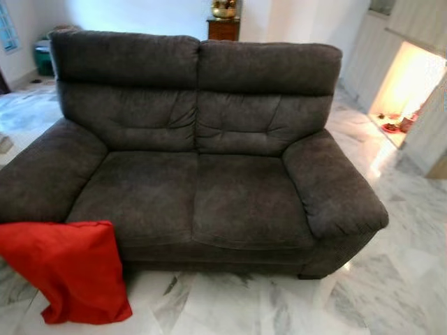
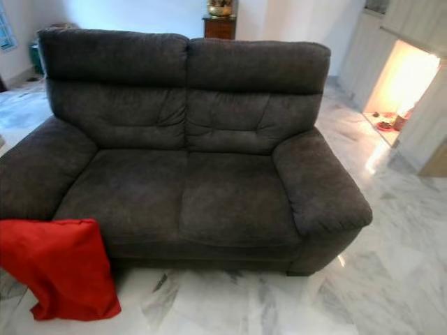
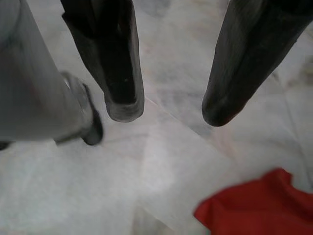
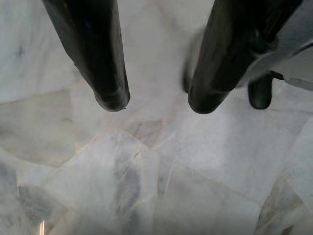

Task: Move the pillow to the sofa from floor

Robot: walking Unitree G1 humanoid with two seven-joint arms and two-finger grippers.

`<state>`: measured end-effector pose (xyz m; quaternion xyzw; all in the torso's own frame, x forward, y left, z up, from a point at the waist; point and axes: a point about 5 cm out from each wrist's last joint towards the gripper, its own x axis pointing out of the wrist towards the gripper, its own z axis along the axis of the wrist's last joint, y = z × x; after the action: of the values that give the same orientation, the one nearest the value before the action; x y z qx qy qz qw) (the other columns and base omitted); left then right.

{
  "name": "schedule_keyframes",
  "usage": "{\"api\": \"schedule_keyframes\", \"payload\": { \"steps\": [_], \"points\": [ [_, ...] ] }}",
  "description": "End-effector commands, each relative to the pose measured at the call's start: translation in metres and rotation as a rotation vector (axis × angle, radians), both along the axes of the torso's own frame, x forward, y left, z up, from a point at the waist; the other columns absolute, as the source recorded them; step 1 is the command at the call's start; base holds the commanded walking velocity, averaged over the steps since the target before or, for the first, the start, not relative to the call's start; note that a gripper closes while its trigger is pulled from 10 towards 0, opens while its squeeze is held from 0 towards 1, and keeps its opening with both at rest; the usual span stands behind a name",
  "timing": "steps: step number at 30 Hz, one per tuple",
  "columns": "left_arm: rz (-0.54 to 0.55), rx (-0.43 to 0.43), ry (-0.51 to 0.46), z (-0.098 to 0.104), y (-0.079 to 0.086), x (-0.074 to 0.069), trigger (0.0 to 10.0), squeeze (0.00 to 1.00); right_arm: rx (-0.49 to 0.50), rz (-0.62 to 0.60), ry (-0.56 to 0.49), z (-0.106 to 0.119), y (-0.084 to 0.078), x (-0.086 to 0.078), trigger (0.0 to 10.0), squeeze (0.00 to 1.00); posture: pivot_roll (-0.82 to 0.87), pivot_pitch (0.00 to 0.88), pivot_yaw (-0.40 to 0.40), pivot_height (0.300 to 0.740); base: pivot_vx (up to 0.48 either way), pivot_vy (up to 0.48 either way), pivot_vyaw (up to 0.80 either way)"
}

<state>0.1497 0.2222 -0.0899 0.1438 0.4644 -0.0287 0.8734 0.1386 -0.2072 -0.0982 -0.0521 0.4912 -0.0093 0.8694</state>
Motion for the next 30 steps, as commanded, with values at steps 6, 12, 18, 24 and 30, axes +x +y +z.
{"api": "schedule_keyframes", "payload": {
  "steps": [6, 12, 18, 24, 30],
  "points": [
    [0.138, -0.118, 0.067, 0.0027, -0.0011, 0.0146, 10.0, 0.0, 0.211, -0.498, -0.067, 0.0051, -0.0224, 0.005, 10.0, 0.0, -0.05, 0.0, 0.031, 0.74, 0.0, 0.48, 0.27],
    [0.137, -0.116, 0.066, 0.0029, -0.0003, 0.0148, 10.0, 0.0, 0.246, -0.531, -0.069, 0.0043, -0.0198, 0.0047, 10.0, 0.0, -0.05, 0.0, 0.035, 0.74, 0.0, 0.48, 0.67],
    [0.136, -0.115, 0.065, 0.0033, 0.0004, 0.0152, 10.0, 0.0, 0.247, -0.533, -0.067, 0.0041, -0.0191, 0.0048, 10.0, 0.0, -0.05, 0.0, 0.036, 0.74, 0.0, 0.48, 0.0],
    [0.135, -0.114, 0.066, 0.0033, 0.0007, 0.0151, 10.0, 0.0, 0.245, -0.534, -0.064, 0.004, -0.0189, 0.0047, 10.0, 0.0, -0.05, 0.0, 0.036, 0.74, 0.0, 0.48, 0.0],
    [0.135, -0.114, 0.065, 0.0034, 0.0005, 0.0155, 10.0, 0.0, 0.246, -0.534, -0.065, 0.0041, -0.0189, 0.005, 10.0, 0.0, -0.05, 0.0, 0.037, 0.74, 0.0, 0.48, 0.0]
  ]
}}
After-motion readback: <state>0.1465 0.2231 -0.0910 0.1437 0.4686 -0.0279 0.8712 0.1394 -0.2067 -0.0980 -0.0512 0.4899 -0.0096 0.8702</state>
